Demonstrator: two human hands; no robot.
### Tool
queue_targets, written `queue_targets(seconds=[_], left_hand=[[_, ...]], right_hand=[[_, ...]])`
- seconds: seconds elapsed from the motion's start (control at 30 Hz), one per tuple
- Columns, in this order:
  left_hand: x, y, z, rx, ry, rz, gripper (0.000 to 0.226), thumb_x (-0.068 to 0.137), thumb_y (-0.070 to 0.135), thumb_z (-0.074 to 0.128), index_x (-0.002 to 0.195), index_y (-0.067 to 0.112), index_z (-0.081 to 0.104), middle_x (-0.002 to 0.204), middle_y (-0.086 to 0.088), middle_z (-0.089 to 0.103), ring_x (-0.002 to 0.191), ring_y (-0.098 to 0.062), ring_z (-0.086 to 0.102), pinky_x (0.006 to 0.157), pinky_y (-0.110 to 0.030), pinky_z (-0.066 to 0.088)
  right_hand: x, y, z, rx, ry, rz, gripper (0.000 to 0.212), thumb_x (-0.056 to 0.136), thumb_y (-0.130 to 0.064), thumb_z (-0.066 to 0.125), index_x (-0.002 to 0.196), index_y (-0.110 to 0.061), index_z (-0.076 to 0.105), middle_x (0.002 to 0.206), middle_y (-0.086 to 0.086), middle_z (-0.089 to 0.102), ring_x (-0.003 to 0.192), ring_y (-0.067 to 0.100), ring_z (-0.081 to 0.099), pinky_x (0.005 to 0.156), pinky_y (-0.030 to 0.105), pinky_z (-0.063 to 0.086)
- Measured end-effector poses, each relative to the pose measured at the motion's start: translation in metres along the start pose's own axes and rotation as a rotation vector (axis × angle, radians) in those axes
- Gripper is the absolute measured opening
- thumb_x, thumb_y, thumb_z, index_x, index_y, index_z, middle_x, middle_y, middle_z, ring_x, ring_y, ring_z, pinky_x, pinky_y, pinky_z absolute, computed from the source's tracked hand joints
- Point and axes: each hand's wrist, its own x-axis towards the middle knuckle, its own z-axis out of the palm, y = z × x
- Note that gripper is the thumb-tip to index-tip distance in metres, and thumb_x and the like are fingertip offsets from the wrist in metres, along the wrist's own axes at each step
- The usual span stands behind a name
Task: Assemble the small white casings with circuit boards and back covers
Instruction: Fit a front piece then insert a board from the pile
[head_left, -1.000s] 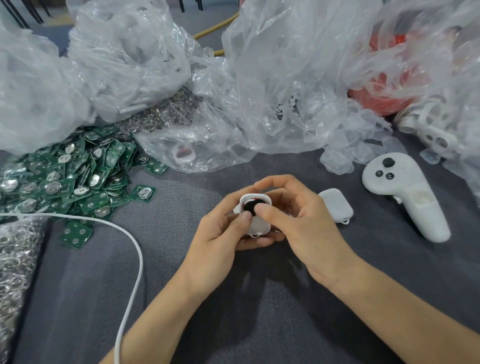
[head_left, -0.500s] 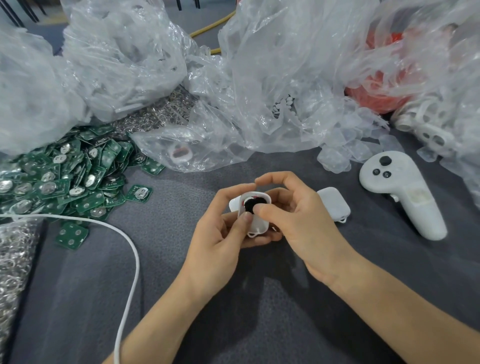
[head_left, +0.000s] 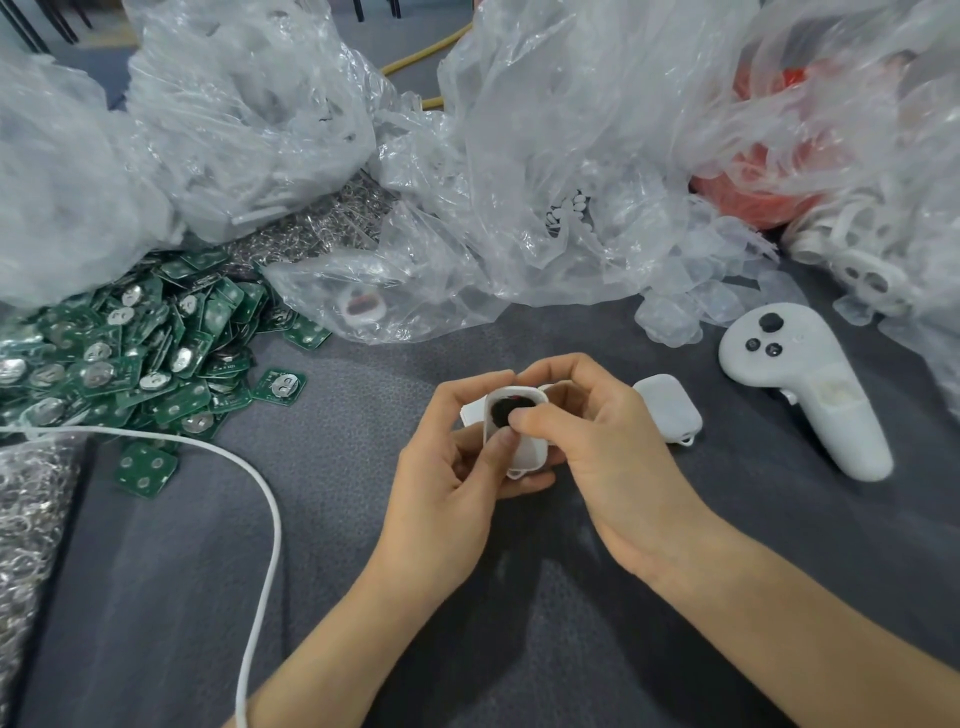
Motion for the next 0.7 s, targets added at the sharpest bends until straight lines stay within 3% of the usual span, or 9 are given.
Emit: queue_targets(seconds=[0.33, 0.53, 0.7], left_hand=[[-0.0013, -0.0027, 0.0010, 0.011, 0.009, 0.021, 0.034, 0.094, 0.006, 0.048, 0.112, 0.033, 0.059, 0.100, -0.011, 0.073, 0.096, -0.026, 0.071, 0.078, -0.034, 0.058], [0.0000, 0.0000, 0.0012, -0.024, 0.026, 0.011, 0.025, 0.093, 0.007, 0.049, 0.112, 0.023, 0.054, 0.098, -0.006, 0.074, 0.095, -0.022, 0.071, 0.074, -0.028, 0.058], [0.0005, 0.0008, -0.0005, -0.027, 0.027, -0.001, 0.028, 0.096, -0.004, 0.044, 0.113, 0.017, 0.051, 0.097, -0.006, 0.074, 0.093, -0.021, 0.071, 0.071, -0.026, 0.057]], right_hand=[[-0.0003, -0.0027, 0.0022, -0.003, 0.018, -0.026, 0.017, 0.082, -0.001, 0.064, 0.093, -0.015, 0.066, 0.087, 0.005, 0.069, 0.076, 0.008, 0.065, 0.058, 0.012, 0.047], [-0.0026, -0.0004, 0.0043, 0.013, 0.005, -0.060, 0.019, 0.084, 0.004, 0.062, 0.093, -0.012, 0.064, 0.084, 0.003, 0.070, 0.073, 0.009, 0.066, 0.060, 0.016, 0.051], [-0.0023, 0.0002, 0.0054, -0.054, 0.011, -0.095, 0.019, 0.084, 0.003, 0.063, 0.094, -0.014, 0.064, 0.088, 0.005, 0.069, 0.073, 0.007, 0.066, 0.060, 0.015, 0.051]])
